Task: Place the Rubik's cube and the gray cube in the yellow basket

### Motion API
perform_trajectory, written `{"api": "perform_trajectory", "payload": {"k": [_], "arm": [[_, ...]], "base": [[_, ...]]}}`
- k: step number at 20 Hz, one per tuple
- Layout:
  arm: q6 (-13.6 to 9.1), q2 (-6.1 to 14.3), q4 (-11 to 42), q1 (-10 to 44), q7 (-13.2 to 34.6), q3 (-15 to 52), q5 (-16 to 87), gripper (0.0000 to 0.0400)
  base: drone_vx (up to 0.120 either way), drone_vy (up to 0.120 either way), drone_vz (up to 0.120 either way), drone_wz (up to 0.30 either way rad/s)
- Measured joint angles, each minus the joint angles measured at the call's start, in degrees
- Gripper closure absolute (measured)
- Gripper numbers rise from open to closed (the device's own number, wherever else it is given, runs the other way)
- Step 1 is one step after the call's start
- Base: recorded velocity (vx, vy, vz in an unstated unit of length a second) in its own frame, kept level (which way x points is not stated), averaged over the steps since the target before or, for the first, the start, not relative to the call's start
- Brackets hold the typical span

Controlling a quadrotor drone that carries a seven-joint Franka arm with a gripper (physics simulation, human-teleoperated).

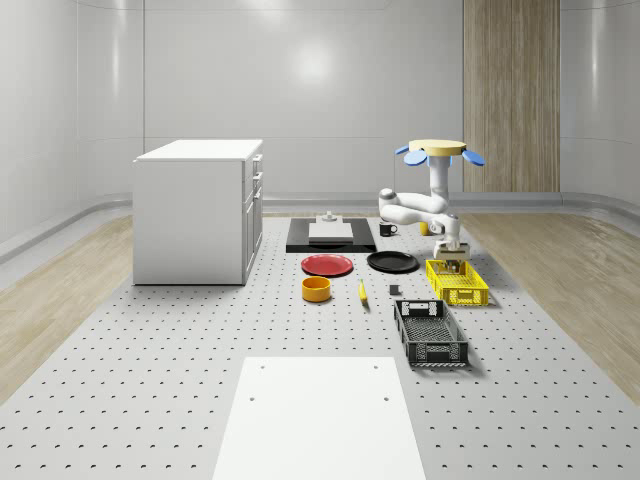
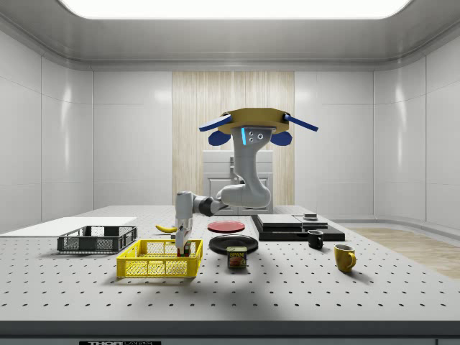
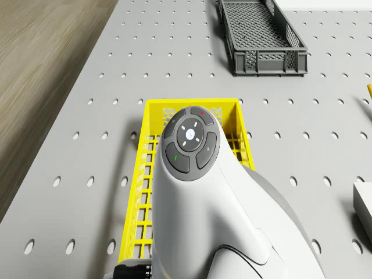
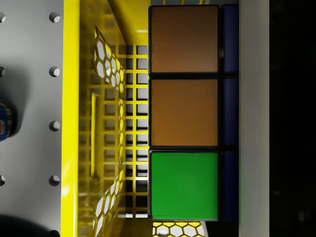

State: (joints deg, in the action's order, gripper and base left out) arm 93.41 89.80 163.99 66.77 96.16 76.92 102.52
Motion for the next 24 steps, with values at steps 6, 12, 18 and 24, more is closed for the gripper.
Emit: {"api": "perform_trajectory", "payload": {"k": [6,12,18,24], "arm": [[1.6,0.1,-1.0,0.7,0.1,-4.5,4.2,0.0075],[2.3,-0.2,-1.8,1.2,0.1,-7.1,6.7,0.0033],[0.8,-0.4,-0.8,0.4,-0.1,-3.8,3.7,0.0007],[-0.9,-0.6,0.2,-0.3,-0.1,0.9,-0.7,0.0002]], "base": [[0.0,0.0,0.0,0.0],[0.0,0.0,0.0,0.0],[0.0,0.0,0.007,0.0],[0.0,0.0,0.12,0.0]]}}
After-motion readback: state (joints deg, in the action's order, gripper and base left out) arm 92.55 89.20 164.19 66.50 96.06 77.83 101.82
